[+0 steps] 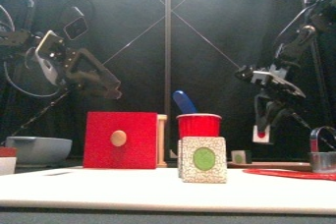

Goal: Place sushi on board then cut the sushi with the knife then place the pieces on the plate
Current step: Place the 4 sushi pieces on the plate

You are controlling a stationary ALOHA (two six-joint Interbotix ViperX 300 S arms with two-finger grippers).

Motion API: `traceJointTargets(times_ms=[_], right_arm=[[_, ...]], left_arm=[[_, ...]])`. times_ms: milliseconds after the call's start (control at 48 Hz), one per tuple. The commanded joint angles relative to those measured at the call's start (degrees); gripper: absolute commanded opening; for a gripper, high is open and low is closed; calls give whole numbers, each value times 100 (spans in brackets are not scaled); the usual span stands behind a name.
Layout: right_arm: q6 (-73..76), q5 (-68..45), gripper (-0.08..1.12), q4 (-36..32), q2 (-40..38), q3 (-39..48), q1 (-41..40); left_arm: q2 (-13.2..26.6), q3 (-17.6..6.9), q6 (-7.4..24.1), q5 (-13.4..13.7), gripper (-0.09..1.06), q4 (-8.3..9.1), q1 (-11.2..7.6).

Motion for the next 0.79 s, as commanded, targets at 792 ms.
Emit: traceJointTargets(times_ms=[792], right_arm=[[202,782,84,-431,-44,-422,123]], left_arm=[[-44,-114,-9,167,89,-114,-18]])
